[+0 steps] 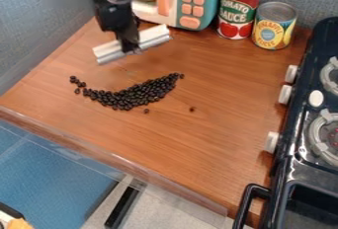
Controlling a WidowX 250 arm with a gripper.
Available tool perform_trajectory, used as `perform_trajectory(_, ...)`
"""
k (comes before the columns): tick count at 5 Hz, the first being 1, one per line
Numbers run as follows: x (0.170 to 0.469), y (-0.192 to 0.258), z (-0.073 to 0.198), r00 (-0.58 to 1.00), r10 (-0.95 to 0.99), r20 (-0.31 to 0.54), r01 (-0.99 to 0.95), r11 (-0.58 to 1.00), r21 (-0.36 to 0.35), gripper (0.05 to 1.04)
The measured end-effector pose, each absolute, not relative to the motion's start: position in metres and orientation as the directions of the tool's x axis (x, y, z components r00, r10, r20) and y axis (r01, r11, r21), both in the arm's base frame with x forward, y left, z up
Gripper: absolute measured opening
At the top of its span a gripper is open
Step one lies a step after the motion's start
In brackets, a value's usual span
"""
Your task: Sweep into pile
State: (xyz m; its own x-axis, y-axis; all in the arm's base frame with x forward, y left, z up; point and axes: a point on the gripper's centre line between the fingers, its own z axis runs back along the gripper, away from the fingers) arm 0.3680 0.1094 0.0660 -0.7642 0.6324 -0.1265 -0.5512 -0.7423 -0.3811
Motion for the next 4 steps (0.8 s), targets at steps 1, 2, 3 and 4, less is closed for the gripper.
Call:
perform_trajectory(1,0.359,0.126,0.063,-0.783,0.611,-0.116,-0.53,-0.753,-0.39,0.331)
perform_trajectory(2,0.345,0.141,0.069,-0.805,0.584,-0.105,-0.495,-0.759,-0.423,0.331)
perform_trajectory(3,0.328,0.163,0.063,-0.84,0.534,-0.093,-0.446,-0.779,-0.441,0.331)
perform_trajectory(4,0.315,0.177,0.068,-0.878,0.469,-0.094,-0.379,-0.801,-0.463,0.331)
